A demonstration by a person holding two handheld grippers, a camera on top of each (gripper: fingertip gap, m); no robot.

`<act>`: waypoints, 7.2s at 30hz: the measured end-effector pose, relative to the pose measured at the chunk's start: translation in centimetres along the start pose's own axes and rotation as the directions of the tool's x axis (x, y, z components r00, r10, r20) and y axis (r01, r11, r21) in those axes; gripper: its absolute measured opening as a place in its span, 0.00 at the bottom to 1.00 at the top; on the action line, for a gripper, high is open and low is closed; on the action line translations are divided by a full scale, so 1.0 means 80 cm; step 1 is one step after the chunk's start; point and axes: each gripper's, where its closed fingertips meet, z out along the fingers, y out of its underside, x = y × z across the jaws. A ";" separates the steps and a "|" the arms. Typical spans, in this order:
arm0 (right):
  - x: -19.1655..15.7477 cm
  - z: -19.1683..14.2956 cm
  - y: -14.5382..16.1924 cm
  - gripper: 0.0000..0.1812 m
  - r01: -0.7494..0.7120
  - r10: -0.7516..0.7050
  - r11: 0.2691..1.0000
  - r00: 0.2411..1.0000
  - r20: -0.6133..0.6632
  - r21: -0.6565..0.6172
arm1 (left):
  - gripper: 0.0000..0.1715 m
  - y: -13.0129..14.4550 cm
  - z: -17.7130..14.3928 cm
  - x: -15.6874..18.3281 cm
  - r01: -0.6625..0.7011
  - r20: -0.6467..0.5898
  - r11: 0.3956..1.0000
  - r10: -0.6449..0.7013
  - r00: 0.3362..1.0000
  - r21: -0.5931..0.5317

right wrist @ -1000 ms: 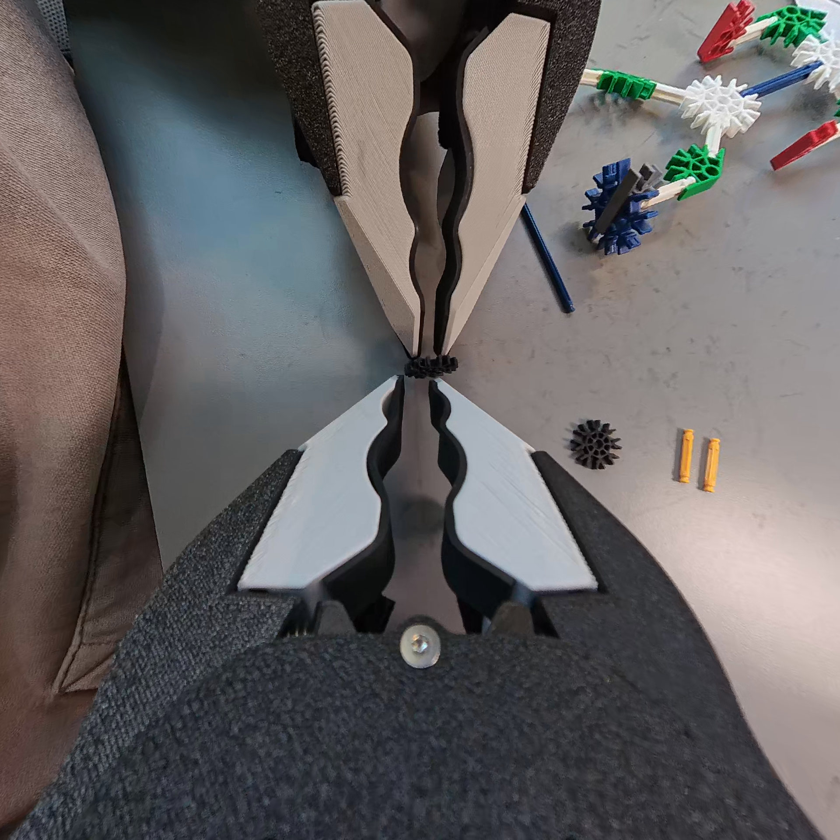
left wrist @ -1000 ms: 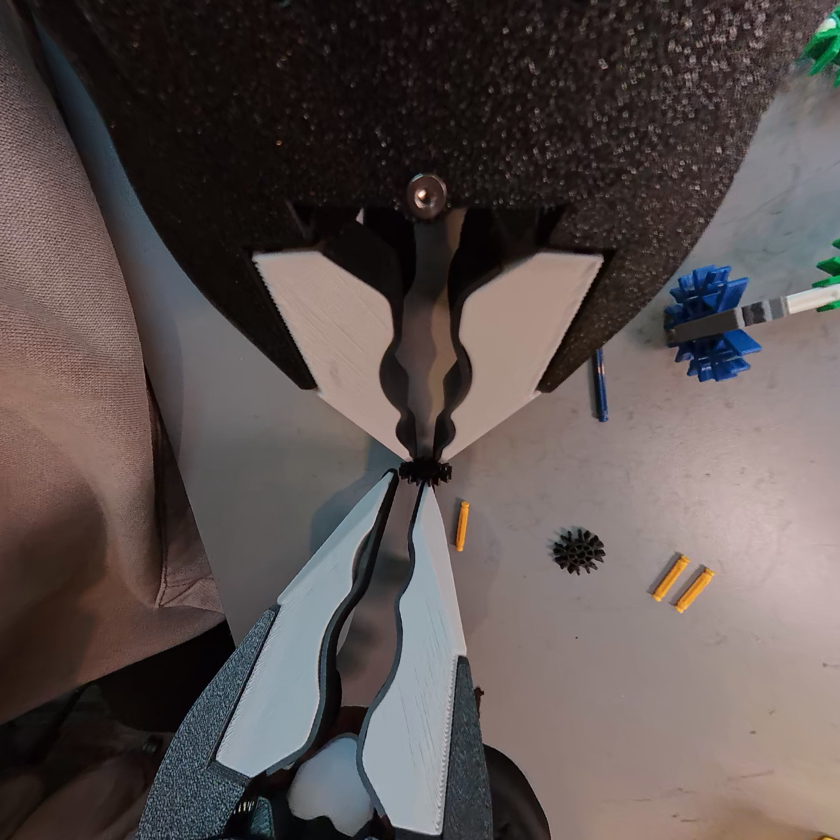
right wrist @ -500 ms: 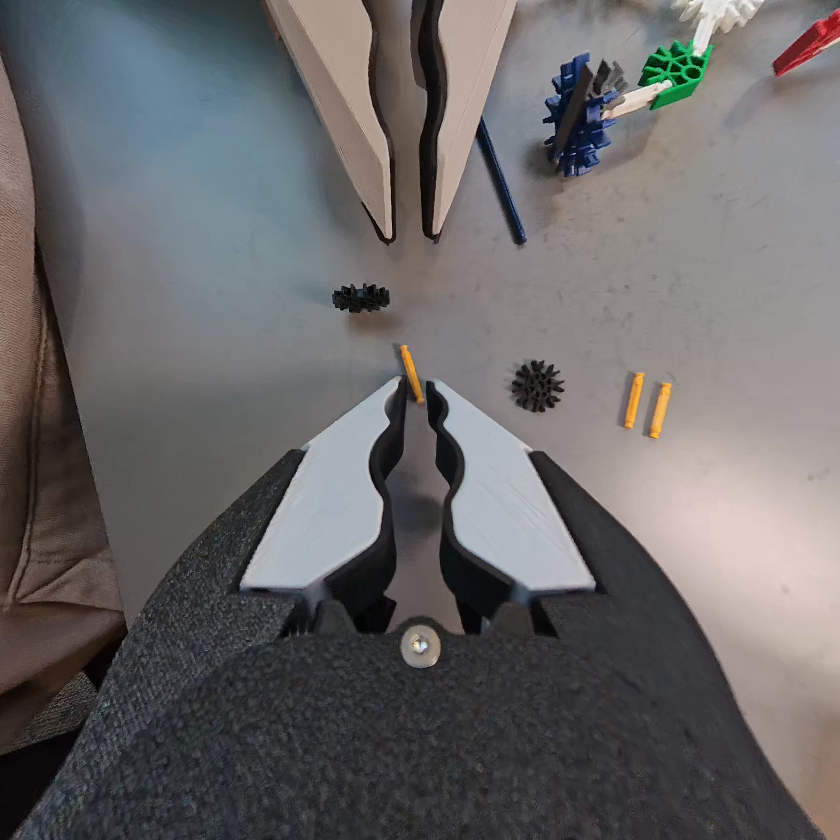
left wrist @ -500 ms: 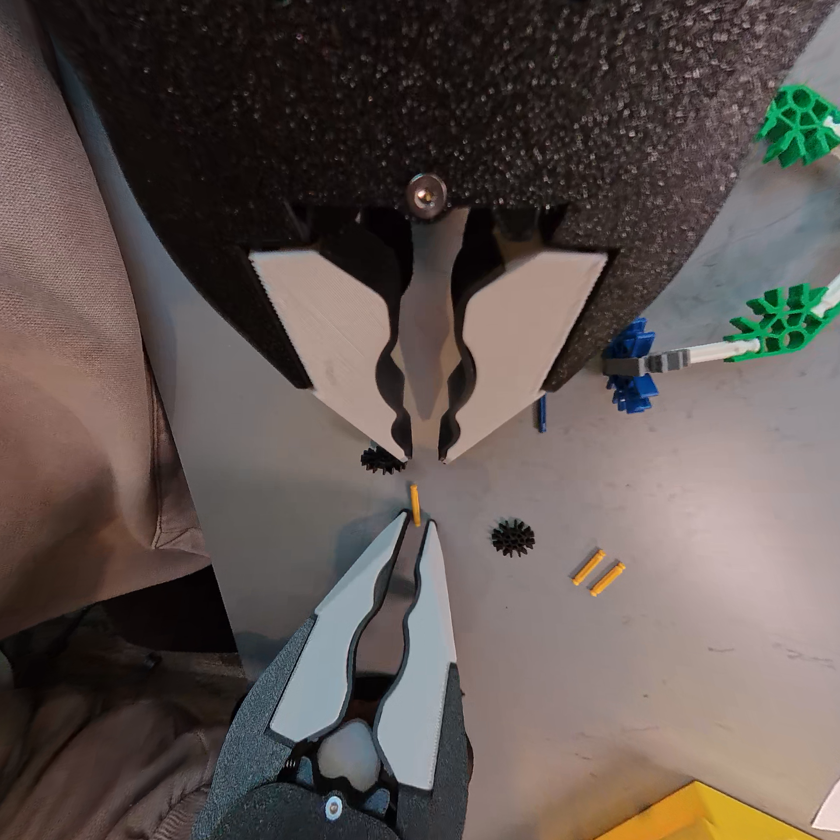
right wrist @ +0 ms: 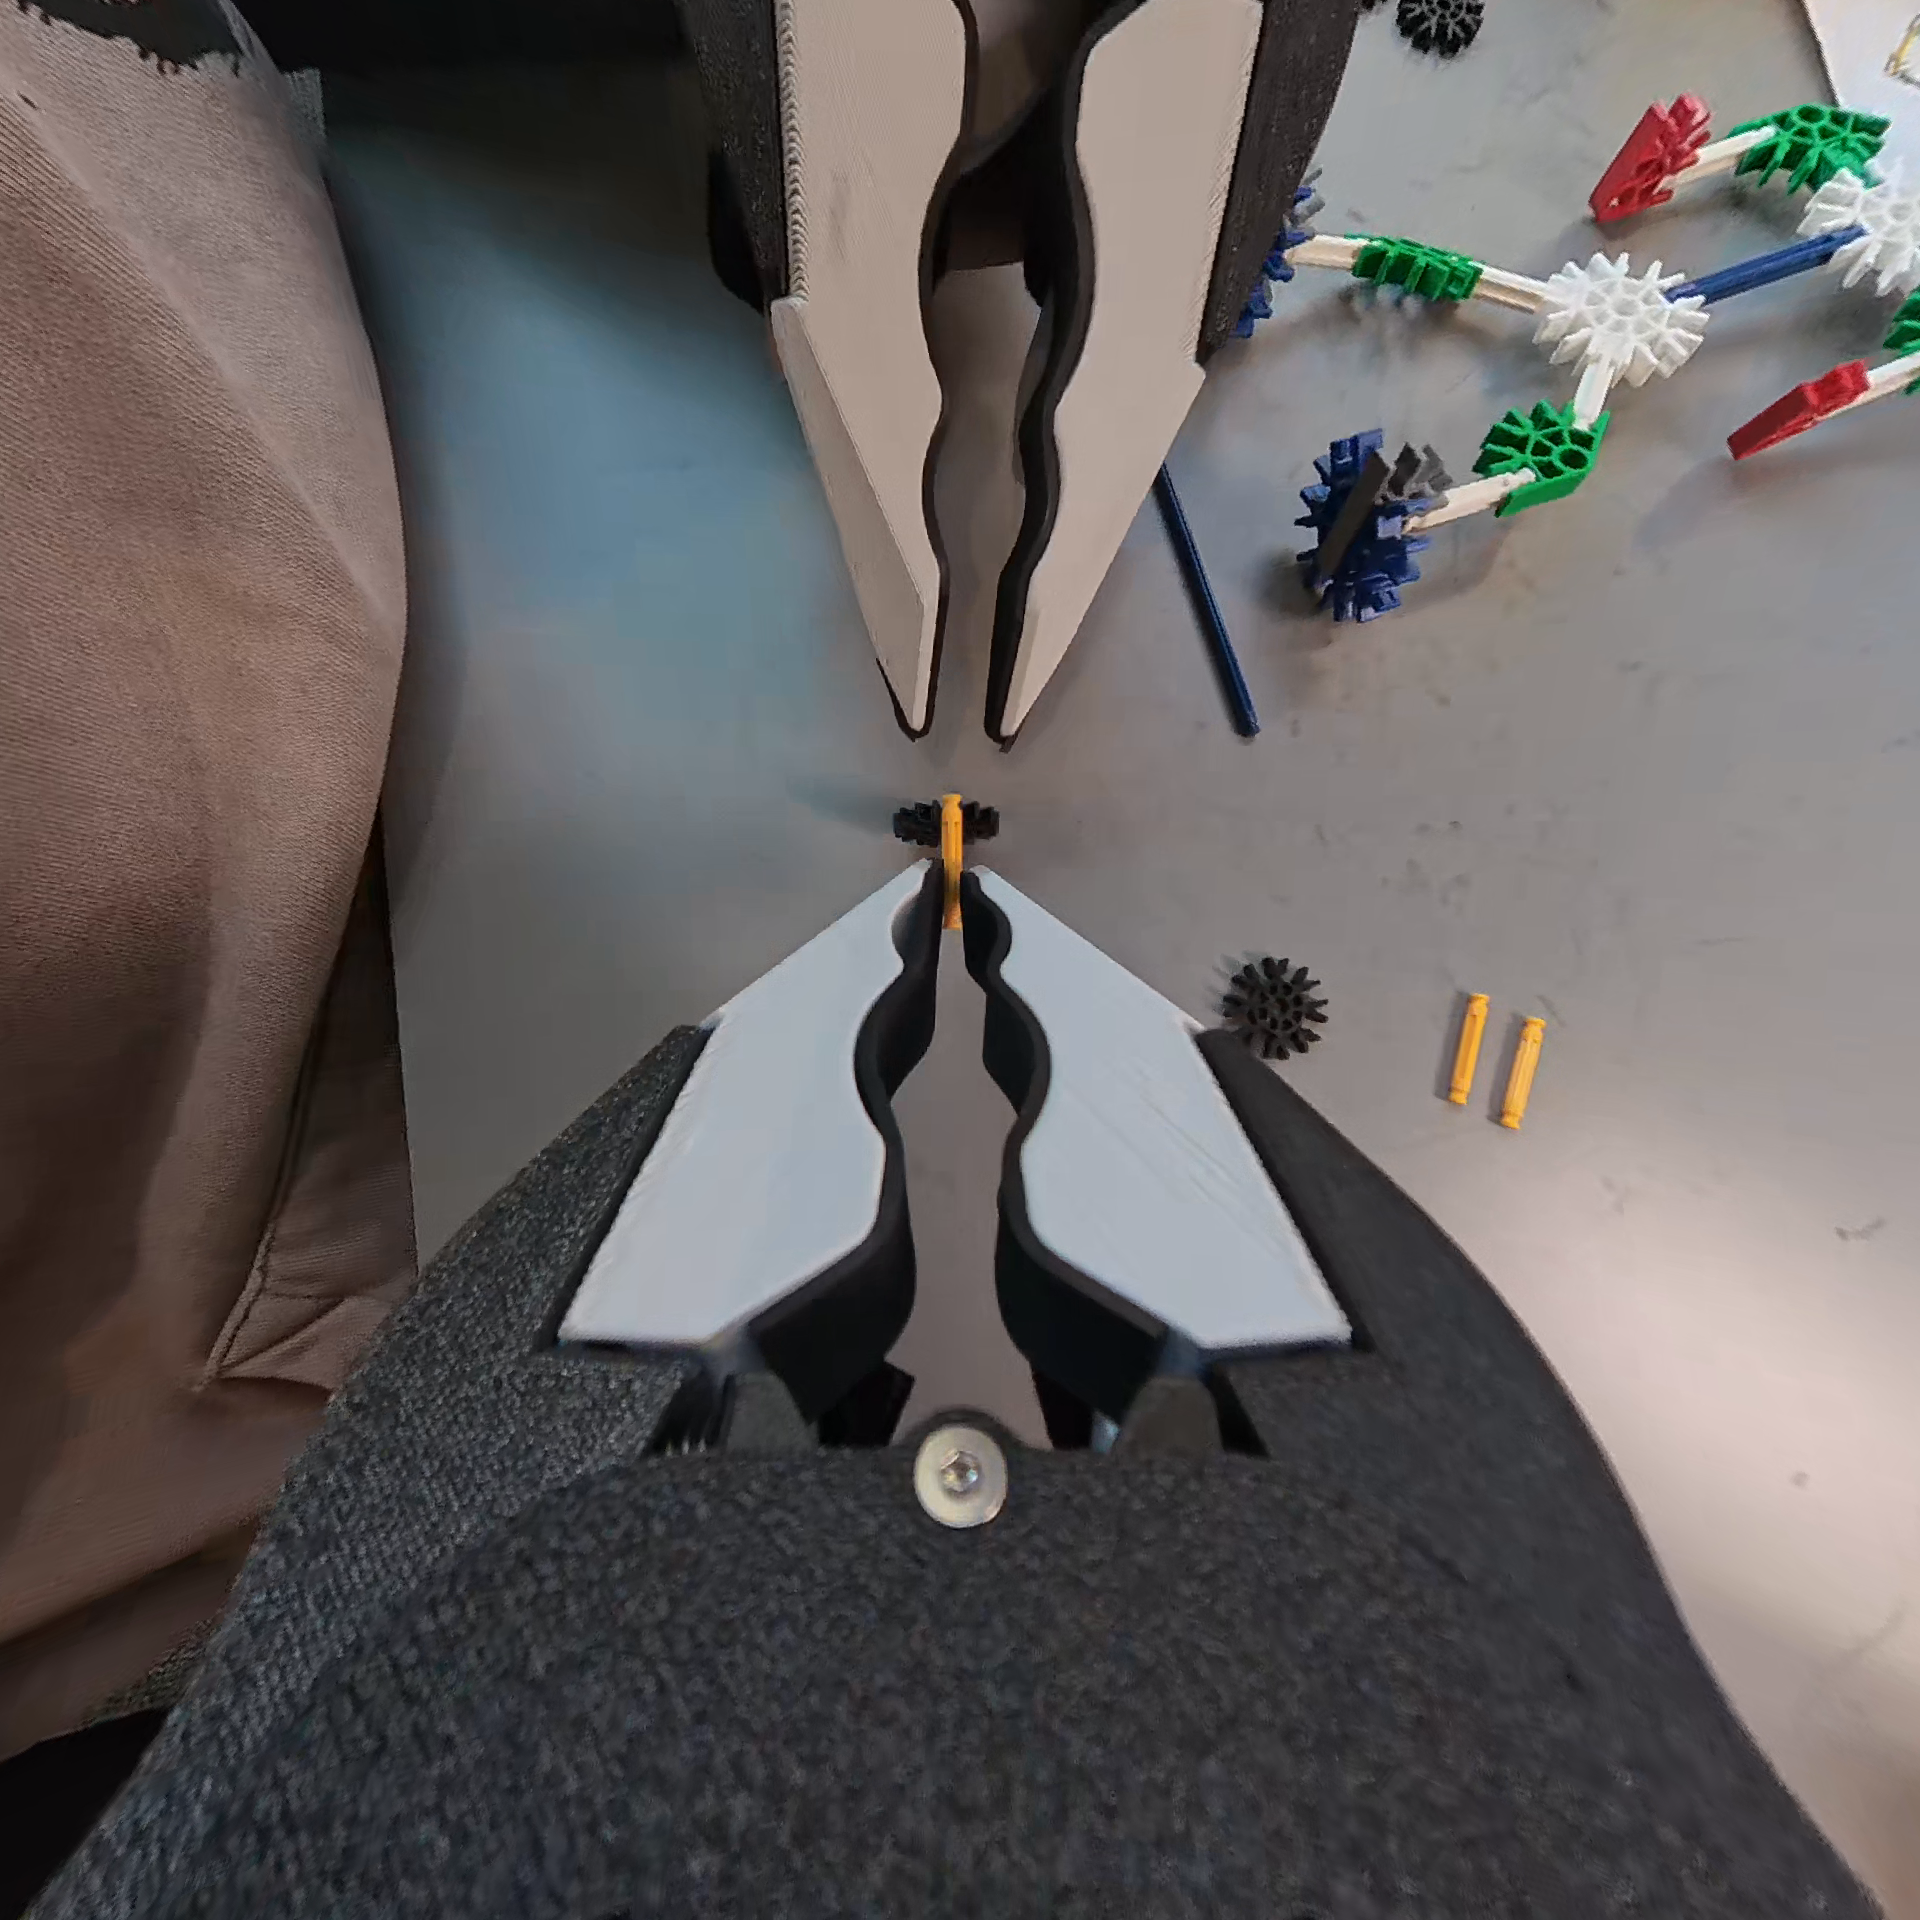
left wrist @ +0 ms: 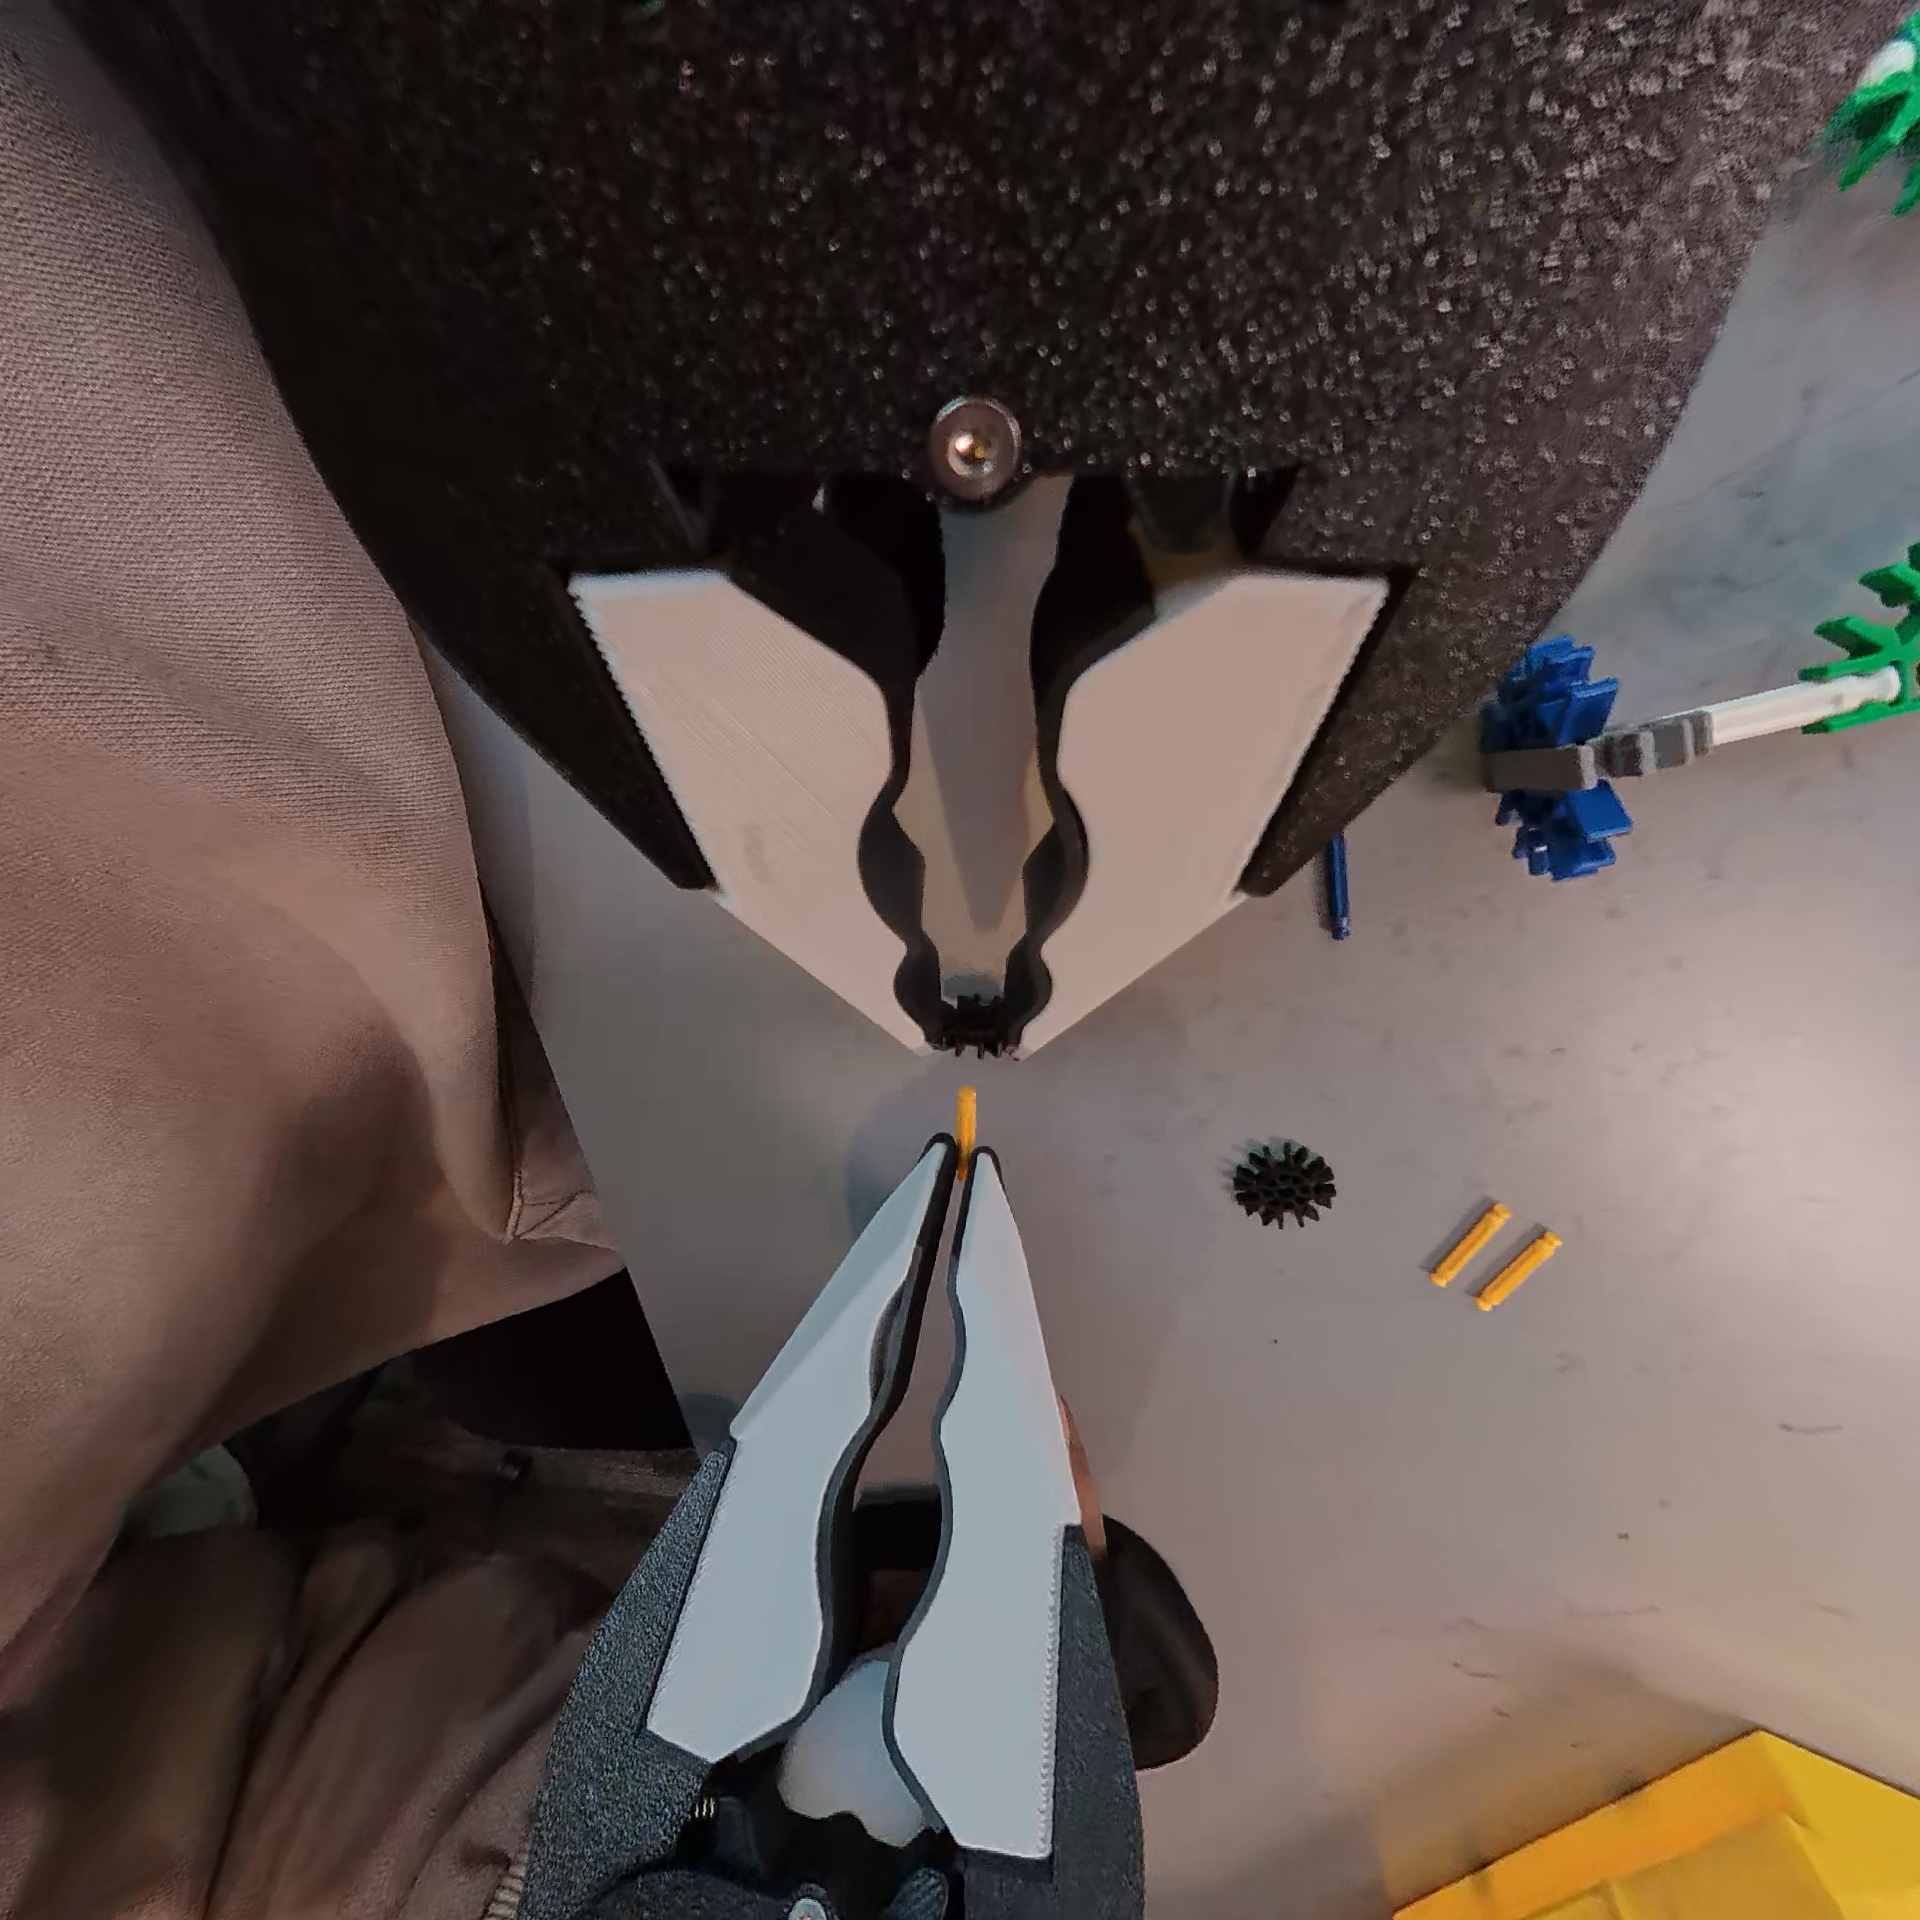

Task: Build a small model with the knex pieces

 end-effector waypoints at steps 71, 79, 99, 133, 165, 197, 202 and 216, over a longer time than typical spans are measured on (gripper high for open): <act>-0.005 0.003 0.001 0.01 0.010 -0.010 1.000 0.999 0.035 -0.002 | 0.02 0.024 0.014 -0.003 0.057 0.011 0.993 -0.056 0.998 -0.099; -0.009 0.003 0.009 0.01 -0.026 0.026 0.999 1.000 0.007 0.029 | 0.02 0.023 0.016 0.003 0.066 -0.015 0.993 -0.068 0.998 -0.100; -0.007 0.006 0.004 0.01 -0.021 0.022 1.000 1.000 -0.016 0.011 | 0.02 0.024 0.024 0.010 0.050 -0.004 0.992 -0.051 0.999 -0.116; 0.009 -0.008 0.065 0.01 -0.082 0.070 0.991 0.991 -0.118 -0.101 | 0.09 0.018 0.050 -0.004 0.041 0.155 0.981 -0.012 0.988 -0.189; 0.011 0.003 -0.001 0.01 -0.408 0.445 0.879 0.888 -0.118 0.246 | 0.04 -0.010 0.016 -0.008 -0.099 0.182 0.995 0.101 0.978 -0.016; -0.007 0.021 0.011 0.04 -0.411 0.439 0.898 0.852 -0.286 0.156 | 0.03 0.015 0.030 -0.015 -0.093 0.164 0.989 0.112 0.980 -0.115; -0.008 0.019 0.014 0.05 -0.413 0.438 0.899 0.851 -0.289 0.146 | 0.03 0.014 0.032 -0.014 -0.095 0.165 0.989 0.113 0.980 -0.113; -0.013 0.002 0.018 0.07 -0.403 0.427 0.904 0.864 -0.266 0.143 | 0.03 0.013 0.031 -0.020 -0.091 0.190 0.990 0.111 0.976 -0.109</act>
